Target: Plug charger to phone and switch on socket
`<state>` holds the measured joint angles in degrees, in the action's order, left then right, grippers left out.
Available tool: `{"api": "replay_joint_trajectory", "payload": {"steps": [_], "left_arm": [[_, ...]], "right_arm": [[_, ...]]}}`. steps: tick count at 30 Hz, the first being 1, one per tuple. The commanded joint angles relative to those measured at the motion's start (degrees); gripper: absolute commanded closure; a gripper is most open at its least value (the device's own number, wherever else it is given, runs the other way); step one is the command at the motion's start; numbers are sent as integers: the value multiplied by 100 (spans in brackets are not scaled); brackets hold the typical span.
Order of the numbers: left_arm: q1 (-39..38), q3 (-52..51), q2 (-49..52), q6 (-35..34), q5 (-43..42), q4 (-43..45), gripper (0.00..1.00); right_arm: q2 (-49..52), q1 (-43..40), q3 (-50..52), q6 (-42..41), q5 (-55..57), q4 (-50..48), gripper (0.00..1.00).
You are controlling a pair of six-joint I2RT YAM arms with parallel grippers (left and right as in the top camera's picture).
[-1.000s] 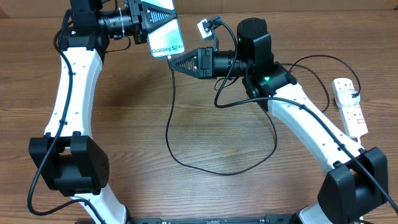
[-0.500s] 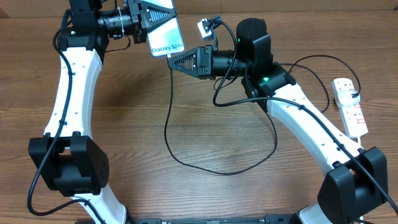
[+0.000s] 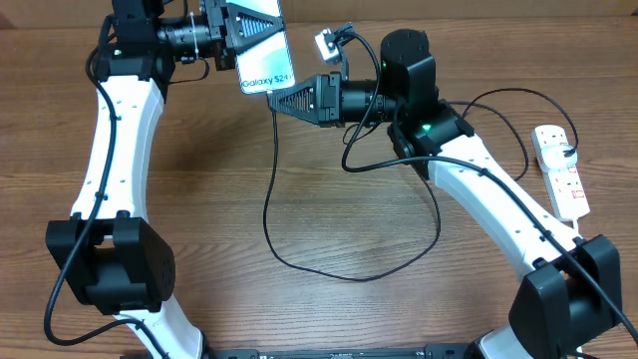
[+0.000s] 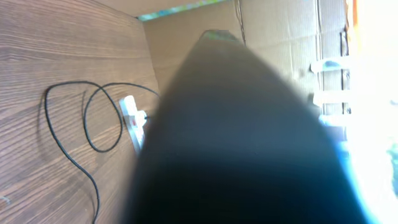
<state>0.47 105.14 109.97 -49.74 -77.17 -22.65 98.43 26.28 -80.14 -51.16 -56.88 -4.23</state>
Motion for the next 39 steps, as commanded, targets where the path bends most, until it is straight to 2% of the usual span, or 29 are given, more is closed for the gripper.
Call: {"api": "replay_joint_trajectory", "payload": {"steps": [1, 12, 13, 14, 16, 21, 25, 29, 35, 39], "left_arm": [[-103, 66, -90, 177, -979, -39, 96], [-197, 66, -90, 223, -992, -42, 96], [-199, 66, -90, 264, -990, -42, 96], [-199, 66, -90, 282, -979, -42, 96], [-197, 66, -90, 304, -964, -42, 96], [-170, 66, -90, 509, -931, -39, 96], [-177, 66, -90, 1025, -997, -42, 96], [-186, 66, -90, 1473, -968, -44, 96], [-192, 66, -90, 1504, -944, -68, 96], [-282, 66, -90, 1462, -935, -153, 96]], "right_arm": [[4, -328, -83, 280, 424, -103, 96], [4, -350, -83, 304, 468, -299, 96], [4, -350, -83, 306, 424, -299, 89], [4, -350, -83, 330, 367, -291, 68], [4, -354, -83, 387, 177, -269, 36], [4, -354, -83, 667, -227, -251, 15], [4, -354, -83, 1062, -723, -101, 13], [4, -354, -83, 1545, -1355, 570, 12], [4, -302, -83, 2299, -1318, 1707, 14], [4, -210, -83, 2315, -1034, 1823, 19]]}}
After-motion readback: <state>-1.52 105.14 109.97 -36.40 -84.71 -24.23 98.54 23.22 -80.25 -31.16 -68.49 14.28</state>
